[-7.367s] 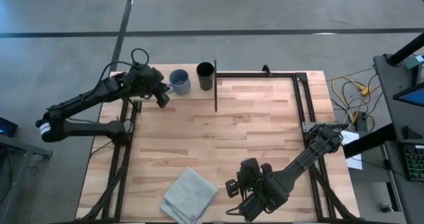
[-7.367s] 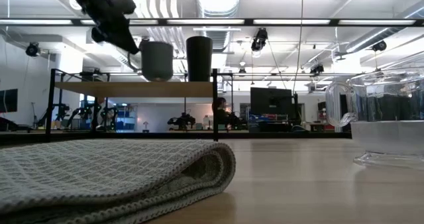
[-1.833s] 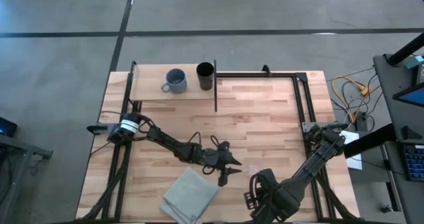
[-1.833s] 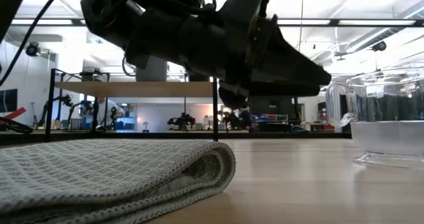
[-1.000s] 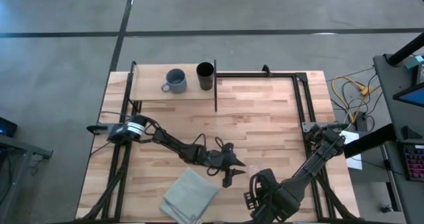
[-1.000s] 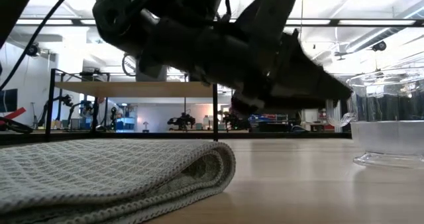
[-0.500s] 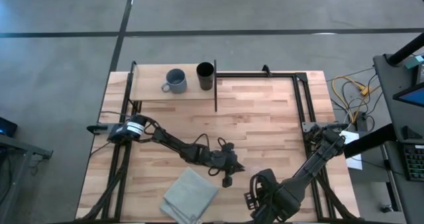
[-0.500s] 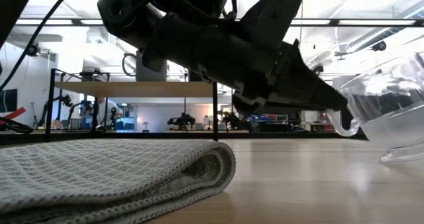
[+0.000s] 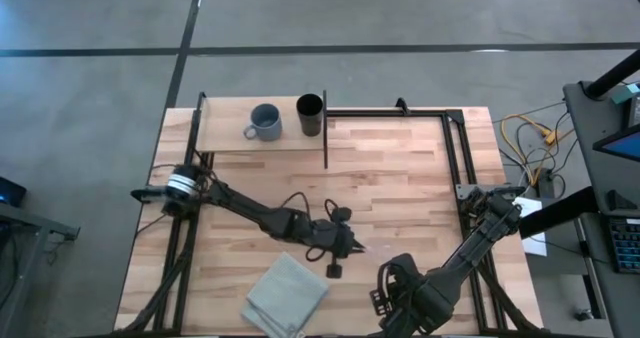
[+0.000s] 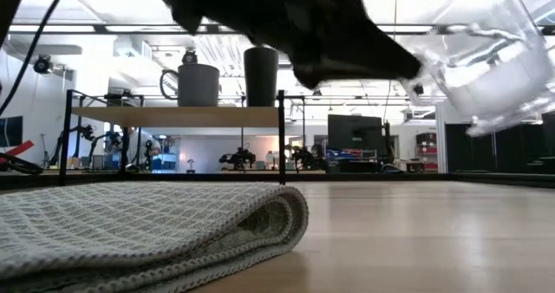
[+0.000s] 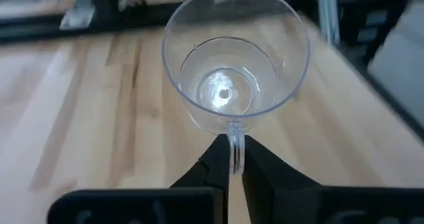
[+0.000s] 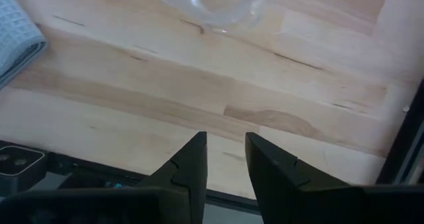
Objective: Stack small to large cups/mugs on shelf
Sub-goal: Put the transparent mug on the shelf
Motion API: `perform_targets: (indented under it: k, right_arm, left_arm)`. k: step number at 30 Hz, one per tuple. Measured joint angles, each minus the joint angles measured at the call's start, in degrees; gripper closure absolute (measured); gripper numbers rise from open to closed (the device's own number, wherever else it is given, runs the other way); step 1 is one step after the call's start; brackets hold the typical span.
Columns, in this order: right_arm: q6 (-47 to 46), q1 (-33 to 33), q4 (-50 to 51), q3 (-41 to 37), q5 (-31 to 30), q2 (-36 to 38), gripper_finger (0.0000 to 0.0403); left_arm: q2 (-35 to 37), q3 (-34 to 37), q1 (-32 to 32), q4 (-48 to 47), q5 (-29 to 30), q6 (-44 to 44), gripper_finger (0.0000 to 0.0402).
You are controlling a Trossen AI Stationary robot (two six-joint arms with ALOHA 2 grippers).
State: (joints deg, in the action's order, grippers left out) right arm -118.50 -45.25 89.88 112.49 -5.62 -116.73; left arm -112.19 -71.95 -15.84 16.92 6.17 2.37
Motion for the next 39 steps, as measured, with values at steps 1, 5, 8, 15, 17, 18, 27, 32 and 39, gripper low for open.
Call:
perform_targets:
  k: [1, 5, 8, 15, 17, 18, 27, 32, 39]
  right_arm:
    - [0.0, 0.0, -0.03, 0.0, 0.01, 0.0, 0.0306]
    - [-0.1, 0.0, 0.03, 0.0, 0.01, 0.0, 0.0306]
    - [-0.49, 0.0, 0.1, 0.0, -0.13, 0.0, 0.0306]
    - [-0.52, 0.02, 0.05, -0.02, -0.49, 0.0, 0.0306]
    - [-0.67, 0.02, 0.1, -0.05, -0.51, 0.0, 0.0306]
    - [-0.97, 0.02, 0.07, -0.07, -0.51, 0.0, 0.0306]
    - [-1.52, 0.04, -0.19, -0.09, -1.95, 0.0, 0.0306]
    - [-1.53, 0.41, -0.4, -0.09, -1.99, 0.0, 0.0306]
    - [-1.53, 0.96, -0.55, -0.09, -2.02, 0.0, 0.0306]
  left_arm:
    - [1.75, 0.19, 0.08, -3.75, 0.0, -0.37, 0.0398]
    - [10.48, 0.21, 0.25, -19.24, 0.79, -1.8, 0.0399]
    - [17.37, 0.22, 0.48, -31.15, 2.5, -1.88, 0.0399]
    - [35.17, 0.32, 2.2, -55.32, 3.87, -0.16, 0.0399]
    - [40.07, 0.32, 2.95, -62.79, 5.43, 2.13, 0.0399]
    - [42.62, 0.32, 3.39, -66.4, 6.27, 3.34, 0.0399]
    - [60.6, 0.32, 7.92, -91.38, 16.67, 15.82, 0.0397]
    - [64.71, -0.31, 10.63, -99.15, 20.34, 18.34, 0.0395]
    - [64.92, -0.67, 15.82, -106.6, 26.38, 18.33, 0.0394]
